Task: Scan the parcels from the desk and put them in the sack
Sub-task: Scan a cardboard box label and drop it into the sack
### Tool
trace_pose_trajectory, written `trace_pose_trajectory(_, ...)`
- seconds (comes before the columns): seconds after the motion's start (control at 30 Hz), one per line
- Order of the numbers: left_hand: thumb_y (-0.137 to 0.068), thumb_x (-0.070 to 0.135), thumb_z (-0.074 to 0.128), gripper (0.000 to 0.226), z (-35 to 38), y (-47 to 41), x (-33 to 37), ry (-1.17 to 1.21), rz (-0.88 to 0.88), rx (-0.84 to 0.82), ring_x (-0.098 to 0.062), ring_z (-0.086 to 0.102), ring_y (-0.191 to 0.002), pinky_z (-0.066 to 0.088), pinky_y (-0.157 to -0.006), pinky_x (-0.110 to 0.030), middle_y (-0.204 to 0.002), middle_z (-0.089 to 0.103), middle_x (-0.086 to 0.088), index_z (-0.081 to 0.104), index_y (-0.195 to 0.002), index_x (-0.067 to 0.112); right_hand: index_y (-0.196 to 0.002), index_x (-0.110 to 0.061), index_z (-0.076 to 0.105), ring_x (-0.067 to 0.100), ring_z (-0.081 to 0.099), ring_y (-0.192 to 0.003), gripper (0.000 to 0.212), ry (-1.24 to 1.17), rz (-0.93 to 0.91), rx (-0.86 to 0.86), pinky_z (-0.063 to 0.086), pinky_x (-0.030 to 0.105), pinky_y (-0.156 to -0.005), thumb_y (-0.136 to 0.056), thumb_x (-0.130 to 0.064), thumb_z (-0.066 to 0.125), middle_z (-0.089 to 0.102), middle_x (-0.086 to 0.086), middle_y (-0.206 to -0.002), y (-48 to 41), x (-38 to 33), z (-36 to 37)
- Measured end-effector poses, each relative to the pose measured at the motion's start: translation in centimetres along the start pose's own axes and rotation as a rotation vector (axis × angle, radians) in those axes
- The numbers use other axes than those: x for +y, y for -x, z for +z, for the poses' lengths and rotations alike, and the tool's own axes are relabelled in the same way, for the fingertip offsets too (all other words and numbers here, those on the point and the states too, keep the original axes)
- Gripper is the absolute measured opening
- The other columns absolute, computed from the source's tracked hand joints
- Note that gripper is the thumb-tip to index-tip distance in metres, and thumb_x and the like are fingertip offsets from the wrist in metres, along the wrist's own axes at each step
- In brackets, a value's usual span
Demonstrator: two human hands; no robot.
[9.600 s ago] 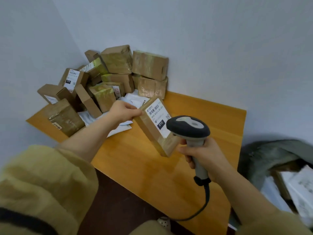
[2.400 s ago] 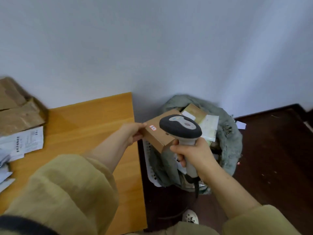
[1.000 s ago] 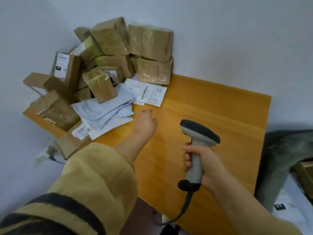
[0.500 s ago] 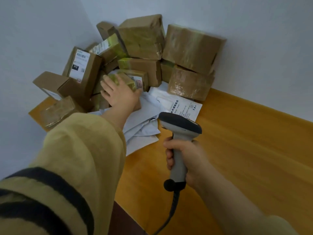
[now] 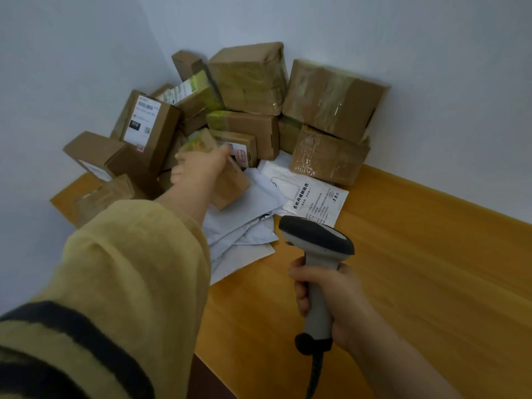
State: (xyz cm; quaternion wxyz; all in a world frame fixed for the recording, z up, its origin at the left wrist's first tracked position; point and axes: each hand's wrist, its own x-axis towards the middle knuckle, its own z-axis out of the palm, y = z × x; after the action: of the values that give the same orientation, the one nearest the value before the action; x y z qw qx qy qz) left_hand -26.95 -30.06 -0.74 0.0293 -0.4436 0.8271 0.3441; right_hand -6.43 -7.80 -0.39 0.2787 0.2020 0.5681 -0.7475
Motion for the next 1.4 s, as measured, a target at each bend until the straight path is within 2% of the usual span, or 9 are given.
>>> trace_pose_trajectory(0.07, -0.046, 0.071, 0.071, 0.133, -1.2, 1.4, -0.9, 0.337, -0.052, -0.118, -0.037, 0.039, -0.129, 0.039, -0.103, -0.049, -0.147, 0.032, -0.017, 0.012, -0.149, 0.011, -0.077, -0.004, 0.063, 0.017, 0.047, -0.043, 0.007, -0.005, -0.028, 0.025, 0.042, 0.026, -0.045, -0.079, 0.002, 0.067, 0.054, 0.008, -0.053, 1.4, -0.4, -1.0)
trace_pose_trajectory(0.17, -0.046, 0.053, 0.078, 0.100, -2.1, 5.8, -3.7, 0.619, 0.002, -0.393, -0.028, 0.063, -0.102, 0.054, -0.079, -0.042, -0.124, 0.060, -0.010, 0.043, -0.131, 0.011, -0.076, -0.003, 0.063, 0.018, 0.046, -0.042, 0.008, -0.021, -0.080, 0.043, 0.041, 0.026, -0.046, -0.079, 0.003, 0.066, 0.053, 0.010, -0.053, 4.1, -0.7, -2.8)
trace_pose_trajectory(0.27, -0.073, 0.031, 0.070, 0.050, -2.6, 12.6, -6.2, 0.700, 0.059, -0.625, -0.026, 0.068, -0.089, 0.056, -0.069, -0.034, -0.103, 0.072, -0.009, 0.062, -0.119, 0.014, -0.078, -0.003, 0.062, 0.018, 0.046, -0.043, 0.007, -0.029, -0.126, 0.045, 0.041, 0.026, -0.045, -0.080, 0.003, 0.065, 0.053, 0.010, -0.054, 7.4, -0.7, -5.1)
trace_pose_trajectory(0.37, -0.081, 0.020, 0.065, 0.019, -2.4, 18.1, -8.5, 0.649, 0.098, -0.619, -0.020, 0.061, -0.077, 0.049, -0.071, -0.029, -0.076, 0.071, -0.003, 0.064, -0.099, 0.012, -0.080, -0.002, 0.062, 0.019, 0.045, -0.044, 0.005, -0.041, -0.155, 0.055, 0.041, 0.026, -0.045, -0.081, 0.002, 0.064, 0.052, 0.011, -0.055, 10.7, -0.1, -7.8)
trace_pose_trajectory(0.57, -0.083, 0.019, 0.065, 0.016, -1.7, 26.7, -10.8, 0.561, 0.161, -0.706, -0.020, 0.054, -0.090, 0.046, -0.088, -0.033, -0.097, 0.060, -0.005, 0.063, -0.098, 0.015, -0.080, -0.003, 0.062, 0.019, 0.046, -0.044, 0.006, -0.002, -0.178, 0.106, 0.042, 0.027, -0.045, -0.081, 0.002, 0.066, 0.053, 0.009, -0.054, 17.1, 1.7, -13.1)
trace_pose_trajectory(0.73, -0.073, 0.029, 0.074, 0.050, -2.0, 31.0, -10.9, 0.320, 0.289, -0.739, -0.027, 0.058, -0.110, 0.044, -0.102, -0.040, -0.118, 0.065, -0.011, 0.061, -0.117, 0.009, -0.080, -0.003, 0.061, 0.018, 0.046, -0.043, 0.007, 0.017, -0.210, 0.139, 0.041, 0.027, -0.046, -0.080, 0.000, 0.068, 0.053, 0.008, -0.052, 21.3, 2.9, -16.2)
trace_pose_trajectory(0.87, -0.054, 0.039, 0.084, 0.076, -3.0, 33.3, -10.3, 0.196, 0.356, -0.684, -0.026, 0.062, -0.103, 0.050, -0.095, -0.043, -0.112, 0.067, -0.010, 0.058, -0.116, 0.005, -0.079, -0.004, 0.063, 0.018, 0.047, -0.045, 0.006, 0.118, -0.238, 0.135, 0.043, 0.029, -0.047, -0.079, -0.002, 0.069, 0.055, 0.007, -0.052, 23.8, 3.6, -17.2)
trace_pose_trajectory(1.03, -0.073, 0.033, 0.076, 0.038, -4.1, 34.8, -8.9, 0.141, 0.406, -0.630, -0.027, 0.059, -0.105, 0.050, -0.087, -0.045, -0.107, 0.064, -0.010, 0.061, -0.101, 0.012, -0.086, -0.003, 0.064, 0.016, 0.048, -0.045, 0.007, 0.300, -0.280, 0.077, 0.043, 0.027, -0.047, -0.081, -0.004, 0.069, 0.055, 0.005, -0.053, 26.2, 4.0, -17.5)
trace_pose_trajectory(1.4, -0.078, 0.044, 0.069, 0.043, -5.7, 35.1, -6.6, -0.127, 0.627, -0.631, -0.024, 0.065, -0.096, 0.051, -0.081, -0.036, -0.100, 0.069, -0.009, 0.063, -0.103, 0.010, -0.086, -0.009, 0.064, 0.007, 0.050, -0.041, 0.011, 0.560, -0.344, 0.142, 0.046, 0.023, -0.049, -0.080, -0.005, 0.072, 0.056, 0.000, -0.050, 30.1, 4.9, -17.9)
